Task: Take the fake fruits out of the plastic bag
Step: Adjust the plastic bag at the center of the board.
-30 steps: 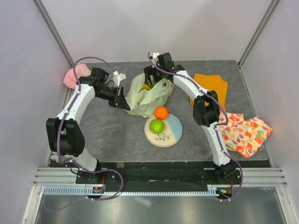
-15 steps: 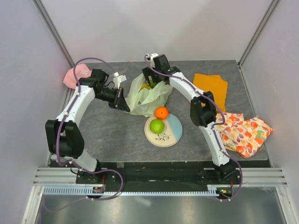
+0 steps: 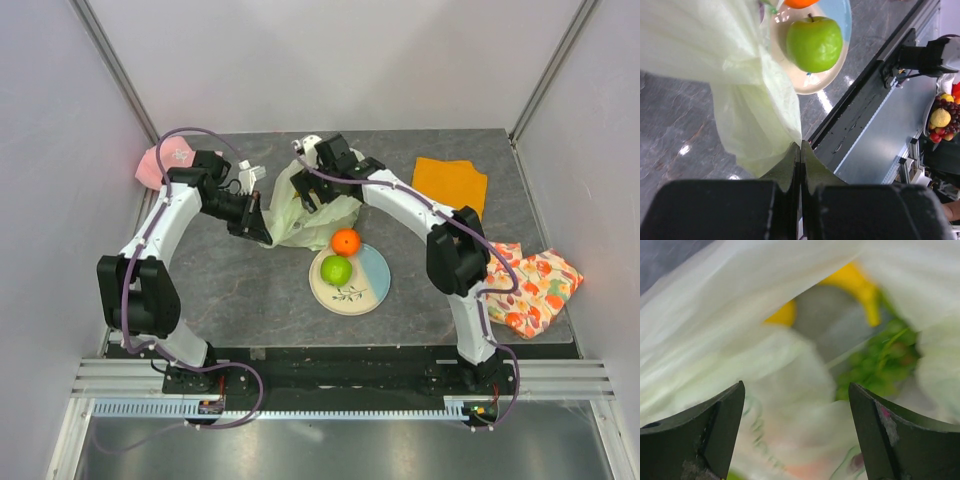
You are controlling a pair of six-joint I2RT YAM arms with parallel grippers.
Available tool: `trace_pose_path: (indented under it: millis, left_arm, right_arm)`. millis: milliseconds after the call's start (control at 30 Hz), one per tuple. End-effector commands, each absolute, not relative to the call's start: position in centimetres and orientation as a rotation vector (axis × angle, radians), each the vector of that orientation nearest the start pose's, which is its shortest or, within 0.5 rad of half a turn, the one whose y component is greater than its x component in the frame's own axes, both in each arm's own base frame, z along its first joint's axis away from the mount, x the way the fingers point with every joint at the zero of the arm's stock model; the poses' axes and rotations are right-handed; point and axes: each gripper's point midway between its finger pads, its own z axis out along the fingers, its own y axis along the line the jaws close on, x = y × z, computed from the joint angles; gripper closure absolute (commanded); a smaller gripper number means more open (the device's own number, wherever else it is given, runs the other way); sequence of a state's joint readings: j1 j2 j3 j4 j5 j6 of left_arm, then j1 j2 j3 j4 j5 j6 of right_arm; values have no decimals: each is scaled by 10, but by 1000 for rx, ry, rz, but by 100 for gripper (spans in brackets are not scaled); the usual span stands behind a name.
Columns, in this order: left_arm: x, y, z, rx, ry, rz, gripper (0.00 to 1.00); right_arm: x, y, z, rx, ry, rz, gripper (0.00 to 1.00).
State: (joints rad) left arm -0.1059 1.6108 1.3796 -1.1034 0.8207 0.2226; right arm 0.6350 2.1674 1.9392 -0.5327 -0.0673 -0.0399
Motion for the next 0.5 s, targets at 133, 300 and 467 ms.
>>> trace_pose_path:
  millis: [133, 300, 467]
  left_arm:
    - [308, -122, 178, 415, 2595, -1026, 98]
    - [305, -122, 174, 433, 2607, -1040, 98]
    - [286, -111, 160, 447, 2697, -1017, 98]
  right_arm:
    - [382, 366, 121, -1036, 2231, 463, 9]
    - [398, 387, 173, -1021, 2105, 617, 11]
    - [433, 387, 210, -913, 2001, 653, 22]
